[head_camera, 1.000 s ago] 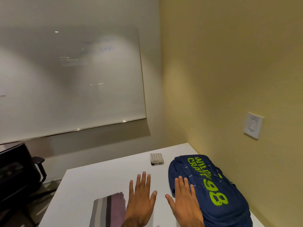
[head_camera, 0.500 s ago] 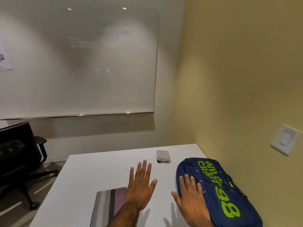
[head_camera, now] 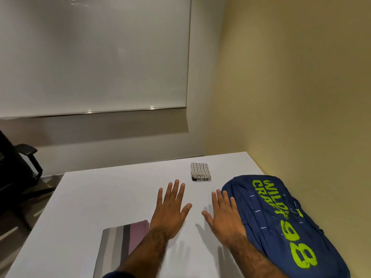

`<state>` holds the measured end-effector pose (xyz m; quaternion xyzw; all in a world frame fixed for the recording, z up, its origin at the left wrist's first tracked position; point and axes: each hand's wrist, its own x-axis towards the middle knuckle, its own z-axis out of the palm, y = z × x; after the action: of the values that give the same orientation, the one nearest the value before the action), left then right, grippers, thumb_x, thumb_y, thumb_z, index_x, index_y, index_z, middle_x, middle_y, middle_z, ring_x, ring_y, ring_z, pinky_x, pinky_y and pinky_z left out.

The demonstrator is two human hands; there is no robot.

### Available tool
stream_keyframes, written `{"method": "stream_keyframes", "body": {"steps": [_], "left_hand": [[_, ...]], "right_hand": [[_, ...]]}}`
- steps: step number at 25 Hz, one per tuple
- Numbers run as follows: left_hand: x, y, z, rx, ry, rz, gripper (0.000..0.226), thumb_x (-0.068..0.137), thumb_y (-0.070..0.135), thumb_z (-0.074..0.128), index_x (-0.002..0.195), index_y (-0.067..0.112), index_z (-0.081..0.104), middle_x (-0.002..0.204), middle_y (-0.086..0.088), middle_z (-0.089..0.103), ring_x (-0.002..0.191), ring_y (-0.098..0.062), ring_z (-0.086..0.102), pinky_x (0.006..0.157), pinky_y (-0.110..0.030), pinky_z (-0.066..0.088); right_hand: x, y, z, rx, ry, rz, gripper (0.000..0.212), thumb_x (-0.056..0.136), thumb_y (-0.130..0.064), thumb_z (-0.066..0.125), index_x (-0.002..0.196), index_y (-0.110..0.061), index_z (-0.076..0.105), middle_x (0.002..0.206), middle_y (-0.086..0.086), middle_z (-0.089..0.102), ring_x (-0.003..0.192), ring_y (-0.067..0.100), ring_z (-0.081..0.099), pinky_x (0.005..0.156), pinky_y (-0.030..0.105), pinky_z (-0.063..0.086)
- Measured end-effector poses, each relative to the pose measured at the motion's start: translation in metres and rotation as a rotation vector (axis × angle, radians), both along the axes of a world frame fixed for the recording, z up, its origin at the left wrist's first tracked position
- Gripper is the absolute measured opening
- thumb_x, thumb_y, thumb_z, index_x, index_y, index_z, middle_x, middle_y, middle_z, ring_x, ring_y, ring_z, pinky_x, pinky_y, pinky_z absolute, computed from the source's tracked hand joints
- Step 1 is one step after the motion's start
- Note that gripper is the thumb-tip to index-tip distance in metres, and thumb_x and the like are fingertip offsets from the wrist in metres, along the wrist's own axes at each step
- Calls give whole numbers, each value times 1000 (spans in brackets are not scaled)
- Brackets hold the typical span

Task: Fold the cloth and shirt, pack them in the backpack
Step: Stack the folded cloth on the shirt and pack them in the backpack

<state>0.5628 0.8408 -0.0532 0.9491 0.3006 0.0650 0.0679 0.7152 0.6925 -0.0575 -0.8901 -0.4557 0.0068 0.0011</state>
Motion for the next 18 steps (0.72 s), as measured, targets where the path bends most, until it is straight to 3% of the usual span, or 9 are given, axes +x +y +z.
{"method": "stream_keyframes", "body": {"steps": [1, 3, 5, 8, 11, 16, 18], "left_hand": [[16, 15, -9, 14, 19, -2, 77, 102, 70, 3, 165, 25, 8, 172, -1, 0, 157, -28, 5, 121, -51, 2], [49, 41, -30, 30, 47, -10, 84, 91, 77, -15, 161, 31, -14, 168, 3, -23, 155, -24, -18, 123, -52, -11], [83, 66, -56, 1, 78, -29, 92, 77, 80, -30, 156, 33, -27, 162, 6, -36, 150, -20, -31, 123, -51, -19], [127, 101, -87, 7, 72, -45, 95, 80, 81, -27, 160, 31, -17, 163, 7, -32, 151, -19, -30, 121, -47, -23], [167, 132, -113, 27, 98, -12, 83, 88, 75, -17, 159, 32, -21, 163, 7, -35, 149, -17, -34, 120, -46, -25], [203, 156, -140, 1, 113, -9, 68, 102, 62, -2, 160, 32, -20, 163, 8, -34, 149, -16, -34, 121, -45, -25], [207, 160, -150, -6, 109, -24, 66, 105, 59, 5, 160, 32, -18, 165, 9, -31, 150, -15, -33, 121, -44, -25]], "right_hand": [[15, 20, -10, 8, -8, 6, 86, 101, -66, 7, 150, -4, 41, 158, 16, 37, 146, 35, 37, 118, 44, -2], [47, 62, -32, 17, 5, 58, 88, 97, -68, -2, 160, -6, 5, 167, 14, -3, 155, 33, 2, 120, 40, -19], [83, 105, -62, -7, 60, 60, 84, 99, -66, 6, 158, -10, -14, 164, 10, -24, 153, 30, -19, 118, 41, -24], [124, 160, -85, -7, 85, 74, 77, 106, -50, 27, 160, -10, -11, 167, 10, -19, 154, 29, -18, 117, 41, -19], [158, 200, -105, -60, 152, 53, 79, 105, -34, 43, 160, -14, -8, 168, 9, -17, 154, 30, -17, 123, 45, -11], [183, 226, -133, -209, 241, 126, 84, 101, -28, 53, 161, -16, -4, 170, 7, -8, 156, 30, -10, 125, 52, -6], [179, 222, -136, -180, 270, 133, 85, 101, -30, 54, 161, -16, -4, 170, 5, -6, 156, 28, -8, 125, 52, -5]]}}
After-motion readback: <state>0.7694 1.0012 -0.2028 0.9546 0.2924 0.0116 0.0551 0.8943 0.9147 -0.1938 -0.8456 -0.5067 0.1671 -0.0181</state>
